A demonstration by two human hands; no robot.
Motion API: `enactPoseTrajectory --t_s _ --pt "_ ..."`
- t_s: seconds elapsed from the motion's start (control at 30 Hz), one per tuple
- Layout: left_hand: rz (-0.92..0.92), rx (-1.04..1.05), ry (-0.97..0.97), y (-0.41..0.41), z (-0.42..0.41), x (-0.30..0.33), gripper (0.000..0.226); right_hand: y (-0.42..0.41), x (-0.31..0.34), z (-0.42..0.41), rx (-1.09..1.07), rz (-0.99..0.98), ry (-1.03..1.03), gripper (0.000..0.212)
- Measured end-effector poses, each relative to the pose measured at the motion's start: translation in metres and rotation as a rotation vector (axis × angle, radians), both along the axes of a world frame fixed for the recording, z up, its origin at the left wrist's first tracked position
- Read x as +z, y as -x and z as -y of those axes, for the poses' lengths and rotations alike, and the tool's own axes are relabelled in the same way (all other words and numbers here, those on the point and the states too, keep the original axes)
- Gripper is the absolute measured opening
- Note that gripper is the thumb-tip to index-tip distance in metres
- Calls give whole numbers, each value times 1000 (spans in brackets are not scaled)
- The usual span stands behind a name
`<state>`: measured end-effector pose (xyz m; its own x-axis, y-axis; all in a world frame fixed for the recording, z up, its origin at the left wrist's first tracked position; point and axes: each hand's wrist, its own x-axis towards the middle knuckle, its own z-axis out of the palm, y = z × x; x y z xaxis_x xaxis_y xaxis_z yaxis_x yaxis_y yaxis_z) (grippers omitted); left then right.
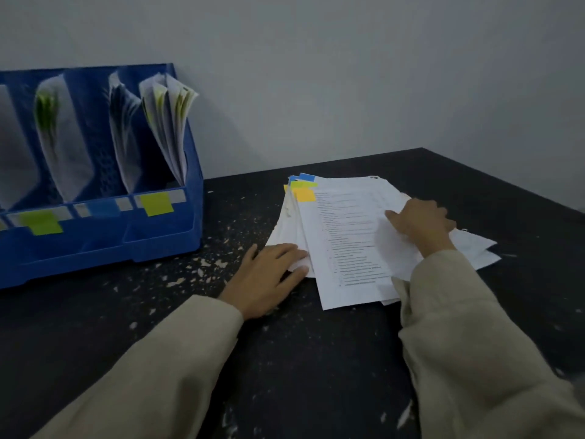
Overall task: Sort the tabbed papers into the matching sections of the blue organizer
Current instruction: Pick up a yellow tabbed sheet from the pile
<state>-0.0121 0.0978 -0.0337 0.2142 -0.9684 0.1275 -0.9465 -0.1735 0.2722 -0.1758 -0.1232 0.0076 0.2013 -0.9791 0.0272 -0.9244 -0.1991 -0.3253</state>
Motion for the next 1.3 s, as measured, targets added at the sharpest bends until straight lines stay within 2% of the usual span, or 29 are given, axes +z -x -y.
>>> enactPoseTrajectory --t_s 0.13,0.3,0.43,0.53,0.6,0.77,0.87,0.97,1.07,1.3 --pt "-18 1 -23 1 -1 -1 44 5 -4 14 -24 241 -65 58" --pt "-33 -2 7 2 -1 -2 43 -5 -5 7 -10 382 -84 59" --pt "-53 -11 27 3 -1 -3 54 -7 -5 5 11 458 -55 40" --pt "-104 -1 43 1 -2 -4 43 -5 -3 1 40 491 62 20" --pt "-136 11 64 1 -2 -4 40 -4 -2 -1 67 546 146 17" --pt "-333 46 291 -3 -2 0 42 -11 6 -6 214 781 138 8" --pt "-446 133 468 -12 -4 6 32 -23 9 -13 253 978 71 9" --pt "-695 231 603 -18 -11 16 27 -40 10 -27 288 1178 -28 6" --pt "-924 284 693 -32 -23 31 22 -55 12 -48 368 1294 -112 7" --pt "-782 346 813 -75 -69 66 21 -79 30 -97 760 1313 -243 21"
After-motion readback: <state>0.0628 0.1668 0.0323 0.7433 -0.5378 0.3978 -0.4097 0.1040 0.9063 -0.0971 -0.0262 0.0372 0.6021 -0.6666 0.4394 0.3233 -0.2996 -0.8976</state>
